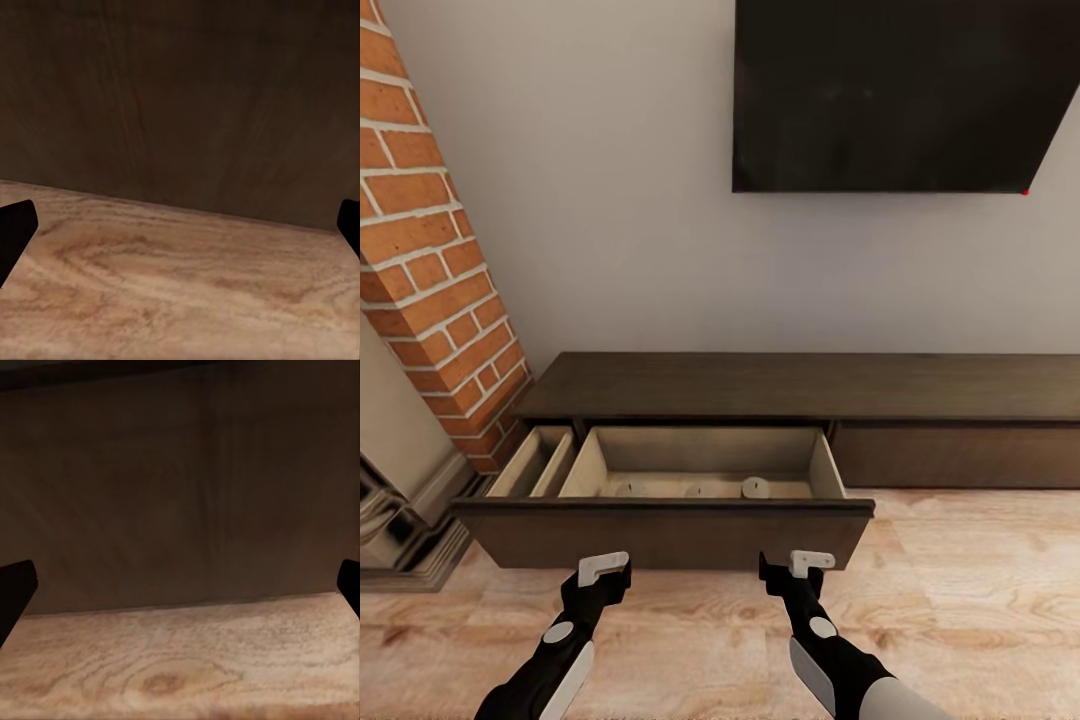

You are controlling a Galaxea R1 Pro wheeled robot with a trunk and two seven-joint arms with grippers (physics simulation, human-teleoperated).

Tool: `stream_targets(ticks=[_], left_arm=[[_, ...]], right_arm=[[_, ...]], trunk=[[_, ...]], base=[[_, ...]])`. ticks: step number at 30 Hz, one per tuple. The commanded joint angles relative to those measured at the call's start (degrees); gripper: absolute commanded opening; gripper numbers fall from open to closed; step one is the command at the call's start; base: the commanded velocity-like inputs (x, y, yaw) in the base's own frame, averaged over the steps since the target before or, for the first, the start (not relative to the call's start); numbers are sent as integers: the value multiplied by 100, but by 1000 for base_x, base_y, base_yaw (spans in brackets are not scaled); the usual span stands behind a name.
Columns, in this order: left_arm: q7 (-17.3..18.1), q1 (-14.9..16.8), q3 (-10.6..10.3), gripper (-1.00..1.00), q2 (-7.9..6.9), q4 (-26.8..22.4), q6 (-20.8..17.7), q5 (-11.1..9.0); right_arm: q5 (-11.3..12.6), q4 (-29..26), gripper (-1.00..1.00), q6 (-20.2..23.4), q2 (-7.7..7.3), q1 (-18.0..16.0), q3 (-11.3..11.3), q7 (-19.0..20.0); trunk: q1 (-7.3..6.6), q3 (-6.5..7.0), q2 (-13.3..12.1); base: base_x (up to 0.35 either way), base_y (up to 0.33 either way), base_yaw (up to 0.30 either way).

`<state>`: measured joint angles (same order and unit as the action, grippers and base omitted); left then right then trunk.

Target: Place each of the two pumpkins and all three candles from the living room inside a cabinet in the living room (use any cabinet), then make sure every cabinet is closed, and position the cauldron so it is next to a table in the living room.

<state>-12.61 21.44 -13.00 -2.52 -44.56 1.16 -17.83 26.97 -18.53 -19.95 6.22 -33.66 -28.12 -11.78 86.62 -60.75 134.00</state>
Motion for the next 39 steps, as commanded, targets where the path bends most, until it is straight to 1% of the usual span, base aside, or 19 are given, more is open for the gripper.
stream_targets(ticks=[1,23,24,33,39], left_arm=[[2,0,0,100,-1,0,0,3],[8,0,-10,100,-12,0,-1,7],[6,0,-9,100,-12,0,-1,7],[1,0,6,100,-10,0,-2,6],[-1,0,5,100,-8,0,-21,7]], right_arm=[[0,4,100,0,-2,0,0,0],[-4,25,100,-49,2,3,-8,0],[-5,25,100,-50,2,3,-8,0],[-25,25,100,-61,2,6,-9,0],[-32,25,100,-61,2,7,-9,1]], trunk=[[23,-18,42],[506,-413,924],[508,-436,925],[508,-436,925],[508,-436,925]], base=[[0,0,0],[0,0,0],[0,0,0],[8,0,0],[224,52,0]])
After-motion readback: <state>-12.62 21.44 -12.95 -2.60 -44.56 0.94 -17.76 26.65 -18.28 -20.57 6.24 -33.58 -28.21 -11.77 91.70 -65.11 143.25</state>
